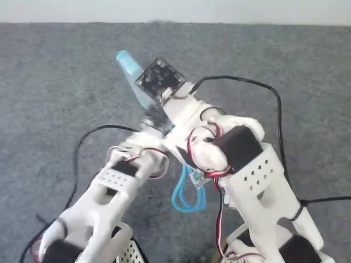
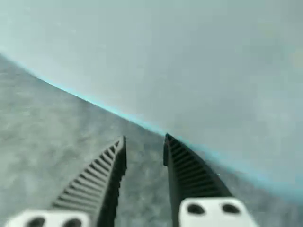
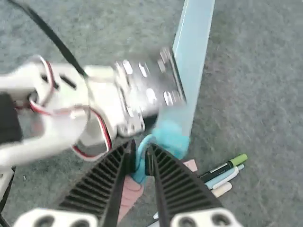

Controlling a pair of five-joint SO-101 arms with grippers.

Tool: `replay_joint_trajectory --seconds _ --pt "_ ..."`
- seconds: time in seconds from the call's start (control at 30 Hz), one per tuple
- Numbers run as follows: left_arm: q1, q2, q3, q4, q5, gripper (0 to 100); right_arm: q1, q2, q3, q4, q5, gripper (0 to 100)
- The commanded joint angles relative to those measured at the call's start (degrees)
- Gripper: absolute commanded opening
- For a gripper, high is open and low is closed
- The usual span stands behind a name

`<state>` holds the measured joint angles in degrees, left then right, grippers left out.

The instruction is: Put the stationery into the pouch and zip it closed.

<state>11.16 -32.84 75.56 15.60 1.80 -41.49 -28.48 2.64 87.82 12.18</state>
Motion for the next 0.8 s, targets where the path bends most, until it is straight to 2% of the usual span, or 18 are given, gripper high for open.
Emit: replay_joint_trajectory --seconds 0.0,0.2,0.37,0.5,0.67,0.77 --pt "-4.1 -16.9 2.9 2.7 1.7 12 0.2 -5.8 5.1 -3.0 0.9 0.6" --pt "-9.8 -49.0 4.5 23.5 1.5 12 0.6 -12.4 22.2 -11.8 0.7 0.6" --pt "-13.4 -69.3 4.8 34.2 -3.6 12 0.6 -15.6 34.7 -19.1 0.8 0.6" --pt "-13.6 -71.5 4.4 34.7 -4.7 12 -2.0 -15.5 38.6 -22.4 0.9 0.6" --pt "-14.8 -70.5 3.9 33.1 -4.5 13 -9.2 -15.5 44.9 -25.6 3.5 0.6" --pt "-16.4 -70.4 2.4 33.4 -4.2 13 -9.9 -15.5 47.9 -28.0 3.9 0.6"
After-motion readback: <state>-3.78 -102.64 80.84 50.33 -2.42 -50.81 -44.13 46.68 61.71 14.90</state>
